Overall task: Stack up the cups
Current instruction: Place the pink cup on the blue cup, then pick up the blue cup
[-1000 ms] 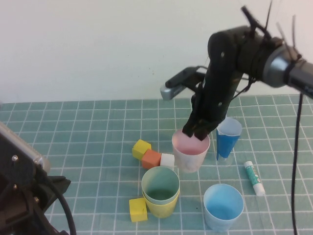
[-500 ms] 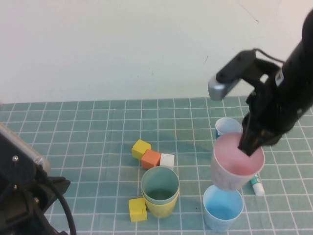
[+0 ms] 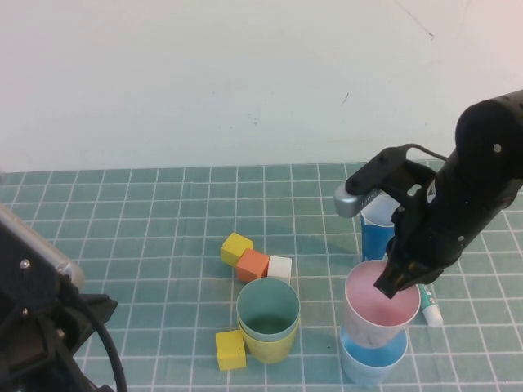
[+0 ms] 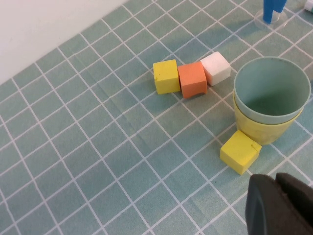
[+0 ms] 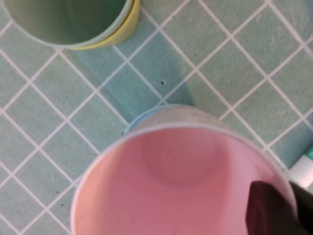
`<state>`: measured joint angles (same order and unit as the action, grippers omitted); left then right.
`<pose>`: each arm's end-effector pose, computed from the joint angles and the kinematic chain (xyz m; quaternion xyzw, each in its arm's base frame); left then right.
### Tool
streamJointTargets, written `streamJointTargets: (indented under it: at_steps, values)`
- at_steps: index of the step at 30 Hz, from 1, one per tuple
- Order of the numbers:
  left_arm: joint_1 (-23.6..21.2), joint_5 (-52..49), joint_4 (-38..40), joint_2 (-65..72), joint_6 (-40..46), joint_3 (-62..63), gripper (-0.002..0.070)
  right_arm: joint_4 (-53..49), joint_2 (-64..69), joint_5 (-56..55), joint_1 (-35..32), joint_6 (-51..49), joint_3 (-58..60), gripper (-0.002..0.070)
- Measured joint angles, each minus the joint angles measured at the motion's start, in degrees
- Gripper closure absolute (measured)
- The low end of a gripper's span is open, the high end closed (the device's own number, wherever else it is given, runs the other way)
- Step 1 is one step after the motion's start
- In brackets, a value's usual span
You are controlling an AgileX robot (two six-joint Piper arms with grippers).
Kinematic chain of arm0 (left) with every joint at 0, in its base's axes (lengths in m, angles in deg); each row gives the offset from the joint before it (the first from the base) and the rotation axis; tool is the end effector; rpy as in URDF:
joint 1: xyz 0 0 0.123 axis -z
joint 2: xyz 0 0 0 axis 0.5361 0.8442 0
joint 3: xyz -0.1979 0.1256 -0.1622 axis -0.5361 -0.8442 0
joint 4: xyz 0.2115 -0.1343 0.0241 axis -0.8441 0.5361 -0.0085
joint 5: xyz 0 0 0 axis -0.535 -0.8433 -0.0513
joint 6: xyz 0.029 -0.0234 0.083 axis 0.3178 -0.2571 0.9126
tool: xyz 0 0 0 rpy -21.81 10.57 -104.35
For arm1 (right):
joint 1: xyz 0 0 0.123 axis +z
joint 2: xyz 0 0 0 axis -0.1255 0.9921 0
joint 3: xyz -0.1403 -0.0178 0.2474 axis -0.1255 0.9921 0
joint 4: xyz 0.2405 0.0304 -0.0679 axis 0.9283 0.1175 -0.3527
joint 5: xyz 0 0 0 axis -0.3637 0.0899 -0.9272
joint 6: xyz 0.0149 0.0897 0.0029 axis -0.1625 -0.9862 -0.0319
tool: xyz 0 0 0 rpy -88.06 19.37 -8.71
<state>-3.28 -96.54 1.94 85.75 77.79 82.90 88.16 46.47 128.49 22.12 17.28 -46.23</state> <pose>0.1299 -0.0715 0.3063 0.2791 0.8348 -0.0827 0.4672 0.3006 0.1774 0.2398 -0.3889 0.9098 0.0564 0.1332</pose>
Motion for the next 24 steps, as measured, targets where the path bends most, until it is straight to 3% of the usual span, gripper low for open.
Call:
streamJointTargets:
  at_steps: [6,16,21,24]
  values:
    - [0.0,0.1,0.0,0.0,0.1,0.0,0.0677,0.0,2.6,-0.4,0.0,0.0,0.0,0.0635]
    - [0.0,0.1,0.0,0.0,0.8,0.0,0.0676,0.2,5.9,-0.3,0.0,0.0,0.0,0.0337]
    - [0.0,0.1,-0.2,0.0,0.9,0.0,0.0676,0.2,10.8,-1.3,0.0,0.0,0.0,0.031]
    - [0.0,0.1,-0.4,0.0,0.9,0.0,0.0677,0.2,14.3,-1.5,0.0,0.6,0.0,0.0352]
